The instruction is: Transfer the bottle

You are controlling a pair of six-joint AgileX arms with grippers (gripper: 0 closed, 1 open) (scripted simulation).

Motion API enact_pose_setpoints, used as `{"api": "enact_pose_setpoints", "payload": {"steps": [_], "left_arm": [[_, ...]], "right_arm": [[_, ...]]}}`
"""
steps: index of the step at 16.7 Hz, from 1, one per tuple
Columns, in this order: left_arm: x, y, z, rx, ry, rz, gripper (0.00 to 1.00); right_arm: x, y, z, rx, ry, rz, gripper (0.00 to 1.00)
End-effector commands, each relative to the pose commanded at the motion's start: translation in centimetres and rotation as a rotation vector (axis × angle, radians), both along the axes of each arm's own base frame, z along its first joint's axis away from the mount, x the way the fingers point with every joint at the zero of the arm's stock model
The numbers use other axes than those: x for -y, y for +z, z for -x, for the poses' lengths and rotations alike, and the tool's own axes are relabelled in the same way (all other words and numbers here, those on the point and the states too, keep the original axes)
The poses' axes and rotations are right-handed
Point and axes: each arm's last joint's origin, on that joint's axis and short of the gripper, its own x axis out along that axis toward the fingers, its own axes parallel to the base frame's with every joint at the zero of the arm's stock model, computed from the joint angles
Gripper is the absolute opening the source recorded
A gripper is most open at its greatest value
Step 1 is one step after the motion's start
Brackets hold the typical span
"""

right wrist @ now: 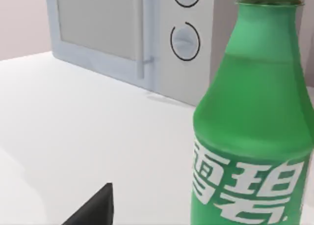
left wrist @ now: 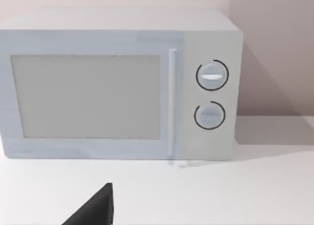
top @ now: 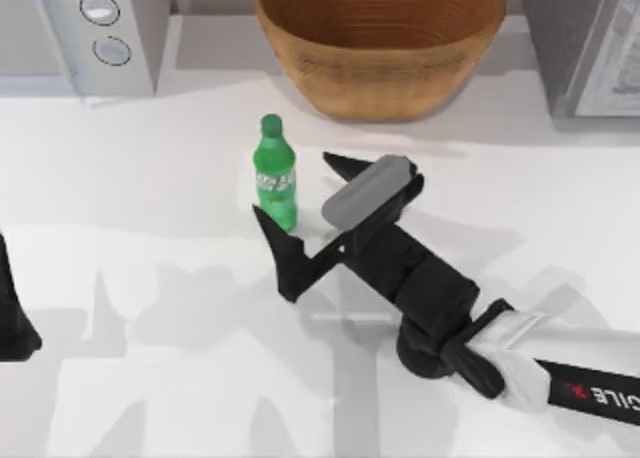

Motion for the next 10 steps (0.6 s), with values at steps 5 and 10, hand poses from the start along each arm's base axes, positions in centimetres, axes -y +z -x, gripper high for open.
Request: {"api": "enact_pose_setpoints", "payload": {"steps": [5,10], "left_arm": [[0.0,0.0,0.0,0.0,0.0,0.0,1.0],[0.0,0.0,0.0,0.0,0.0,0.0,1.0]], "right_arm": [[-2.8,-0.1,-2.8,0.0,0.0,0.0,1.0],[-3.9,0.0,-4.0,0.0,0.0,0.0,1.0]]}}
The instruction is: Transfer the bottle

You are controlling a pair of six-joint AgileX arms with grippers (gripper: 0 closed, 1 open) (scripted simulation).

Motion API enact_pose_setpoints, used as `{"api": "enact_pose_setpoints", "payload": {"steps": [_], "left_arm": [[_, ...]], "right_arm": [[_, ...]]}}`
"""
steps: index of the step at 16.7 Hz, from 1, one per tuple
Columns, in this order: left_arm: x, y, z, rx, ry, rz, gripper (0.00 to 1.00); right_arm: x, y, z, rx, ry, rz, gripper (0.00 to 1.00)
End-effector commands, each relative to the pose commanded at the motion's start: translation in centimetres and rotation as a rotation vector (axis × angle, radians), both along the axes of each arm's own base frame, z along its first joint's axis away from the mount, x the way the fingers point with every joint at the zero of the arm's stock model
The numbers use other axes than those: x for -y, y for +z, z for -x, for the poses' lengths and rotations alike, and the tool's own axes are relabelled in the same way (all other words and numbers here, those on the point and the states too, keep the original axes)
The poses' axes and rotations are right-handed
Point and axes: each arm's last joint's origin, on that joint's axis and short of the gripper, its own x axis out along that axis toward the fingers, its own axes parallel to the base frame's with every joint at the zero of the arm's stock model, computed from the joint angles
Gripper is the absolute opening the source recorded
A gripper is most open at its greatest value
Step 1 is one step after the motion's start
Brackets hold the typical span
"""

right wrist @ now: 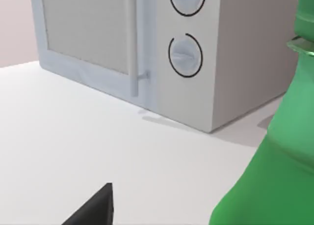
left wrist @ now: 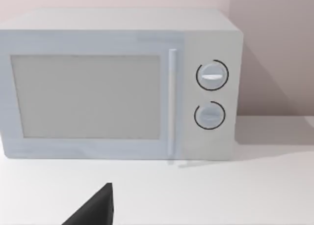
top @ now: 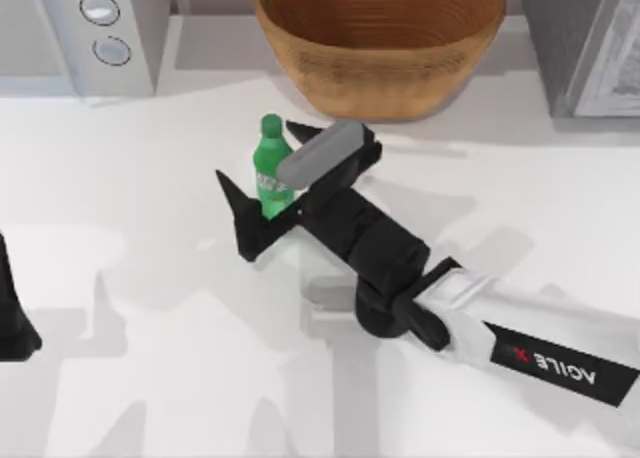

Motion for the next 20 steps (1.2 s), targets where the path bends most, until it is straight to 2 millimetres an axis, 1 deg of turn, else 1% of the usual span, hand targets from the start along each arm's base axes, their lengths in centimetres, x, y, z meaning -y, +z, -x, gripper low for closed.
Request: {"api": "enact_pose_setpoints", "payload": {"steps": [3,16,17,20], "left_arm": [[0.0,0.0,0.0,0.0,0.0,0.0,1.0],[0.0,0.0,0.0,0.0,0.0,0.0,1.0],[0.0,0.0,0.0,0.0,0.0,0.0,1.0],[0.0,0.0,0.0,0.0,0.0,0.0,1.0]], "right_arm": [[0.0,0.0,0.0,0.0,0.0,0.0,1.0],[0.0,0.0,0.0,0.0,0.0,0.0,0.02],[0.0,0.0,0.0,0.0,0.0,0.0,0.0],[0.0,0.0,0.0,0.0,0.0,0.0,0.0]]}}
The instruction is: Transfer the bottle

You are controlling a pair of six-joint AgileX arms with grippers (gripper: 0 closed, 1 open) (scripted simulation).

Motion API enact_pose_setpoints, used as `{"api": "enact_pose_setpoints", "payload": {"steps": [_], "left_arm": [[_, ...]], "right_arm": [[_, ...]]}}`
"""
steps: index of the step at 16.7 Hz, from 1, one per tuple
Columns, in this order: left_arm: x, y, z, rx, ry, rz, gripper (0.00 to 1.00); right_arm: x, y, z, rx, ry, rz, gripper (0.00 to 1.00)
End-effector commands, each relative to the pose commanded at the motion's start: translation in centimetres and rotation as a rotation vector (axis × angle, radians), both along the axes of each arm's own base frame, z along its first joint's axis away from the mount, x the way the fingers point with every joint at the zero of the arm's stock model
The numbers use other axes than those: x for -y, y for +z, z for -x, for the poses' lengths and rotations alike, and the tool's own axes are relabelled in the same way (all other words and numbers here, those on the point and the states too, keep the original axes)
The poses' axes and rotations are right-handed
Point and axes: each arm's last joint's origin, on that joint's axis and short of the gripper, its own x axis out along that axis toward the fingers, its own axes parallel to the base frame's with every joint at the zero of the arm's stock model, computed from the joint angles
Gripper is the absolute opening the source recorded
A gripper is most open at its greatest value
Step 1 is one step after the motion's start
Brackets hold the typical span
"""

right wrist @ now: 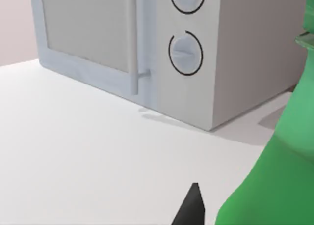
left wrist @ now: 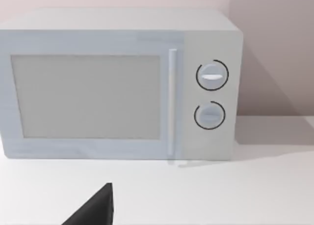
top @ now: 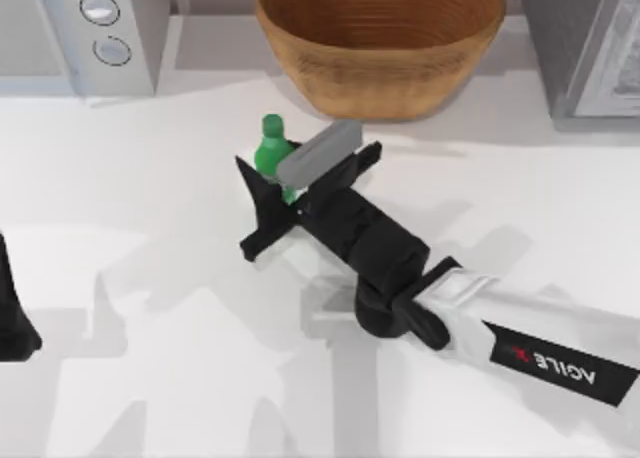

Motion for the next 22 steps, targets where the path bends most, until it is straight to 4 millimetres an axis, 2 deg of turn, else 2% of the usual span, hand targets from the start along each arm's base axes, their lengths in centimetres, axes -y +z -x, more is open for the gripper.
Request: {"api": "enact_pose_setpoints", "payload": {"steps": [4,5,6,7,9,12,16,19,22], "left_arm": [[0.0,0.0,0.0,0.0,0.0,0.0,1.0],[0.0,0.0,0.0,0.0,0.0,0.0,1.0],[0.0,0.0,0.0,0.0,0.0,0.0,1.0],[0.0,0.0,0.0,0.0,0.0,0.0,1.0],[0.0,0.0,0.0,0.0,0.0,0.0,1.0],[0.0,0.0,0.0,0.0,0.0,0.0,1.0],[0.0,0.0,0.0,0.0,0.0,0.0,1.0],[0.0,0.0,0.0,0.0,0.0,0.0,1.0],[0.0,0.0,0.0,0.0,0.0,0.0,1.0]], "right_arm": [[0.0,0.0,0.0,0.0,0.0,0.0,0.0],[0.2,0.9,-0.2,-0.001,-0.006,-0.002,0.0],[0.3,0.9,-0.3,-0.002,-0.006,-0.001,0.0],[0.8,0.7,-0.4,-0.007,-0.009,0.005,0.0],[3.0,0.6,-1.2,-0.019,-0.017,0.018,0.0],[8.5,1.2,-2.7,-0.018,-0.026,0.023,0.0],[17.8,2.9,-3.1,-0.001,-0.02,0.019,0.0],[24.4,4.0,-1.6,0.008,-0.01,0.015,0.0],[29.7,4.7,0.9,0.006,-0.003,0.009,0.0]]}}
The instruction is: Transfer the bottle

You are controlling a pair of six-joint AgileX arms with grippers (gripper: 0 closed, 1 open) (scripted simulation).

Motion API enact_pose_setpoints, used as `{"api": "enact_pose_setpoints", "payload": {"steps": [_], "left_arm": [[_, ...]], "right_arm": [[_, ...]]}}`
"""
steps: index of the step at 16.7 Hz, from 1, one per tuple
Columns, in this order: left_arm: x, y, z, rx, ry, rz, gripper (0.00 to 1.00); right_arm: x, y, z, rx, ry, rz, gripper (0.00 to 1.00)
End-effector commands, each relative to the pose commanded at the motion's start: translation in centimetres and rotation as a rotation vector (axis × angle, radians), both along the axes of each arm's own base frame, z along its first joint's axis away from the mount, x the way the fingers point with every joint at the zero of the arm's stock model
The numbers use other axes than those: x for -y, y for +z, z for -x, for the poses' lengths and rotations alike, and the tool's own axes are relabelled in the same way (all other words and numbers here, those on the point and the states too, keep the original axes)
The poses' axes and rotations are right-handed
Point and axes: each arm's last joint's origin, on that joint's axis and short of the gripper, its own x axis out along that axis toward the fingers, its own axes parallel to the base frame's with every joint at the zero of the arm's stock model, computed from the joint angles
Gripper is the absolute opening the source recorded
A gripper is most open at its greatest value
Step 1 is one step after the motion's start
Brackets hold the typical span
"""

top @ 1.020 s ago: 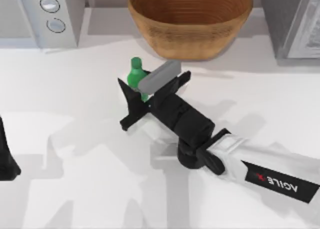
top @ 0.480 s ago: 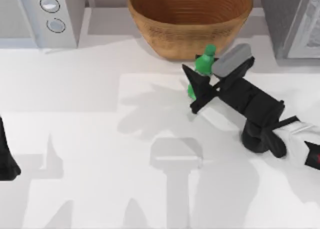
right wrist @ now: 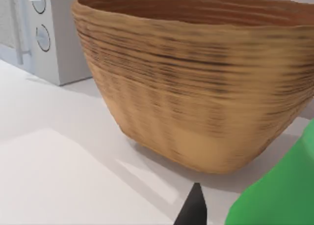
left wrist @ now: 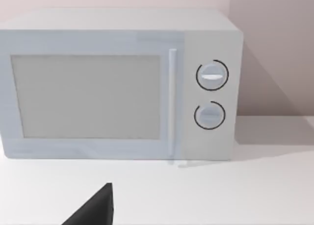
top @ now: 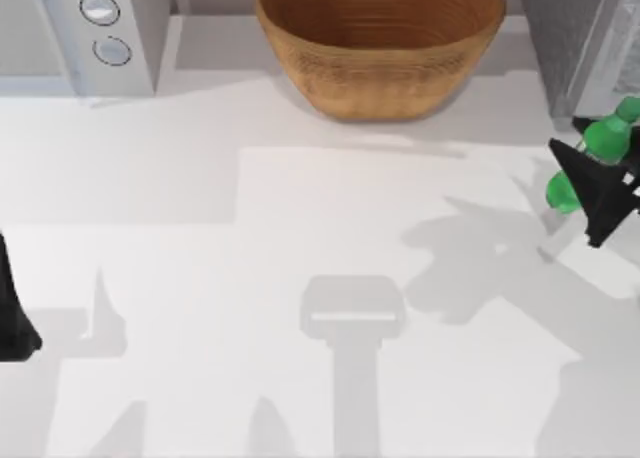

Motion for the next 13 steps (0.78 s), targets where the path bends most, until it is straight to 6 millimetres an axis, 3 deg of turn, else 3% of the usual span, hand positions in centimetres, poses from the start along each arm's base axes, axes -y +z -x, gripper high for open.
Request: {"api": "enact_pose_setpoints", "payload": {"steps": [3,5,13], "left_arm": [[0.0,0.0,0.0,0.0,0.0,0.0,1.0],[0.0,0.0,0.0,0.0,0.0,0.0,1.0],[0.0,0.0,0.0,0.0,0.0,0.0,1.0]], "right_arm": [[3.3,0.4,2.4,-0.01,-0.002,-0.008,0.0],[4.2,0.4,3.2,-0.014,-0.005,-0.012,0.0],[3.4,-0.7,2.3,-0.028,-0.006,-0.015,0.0]]}}
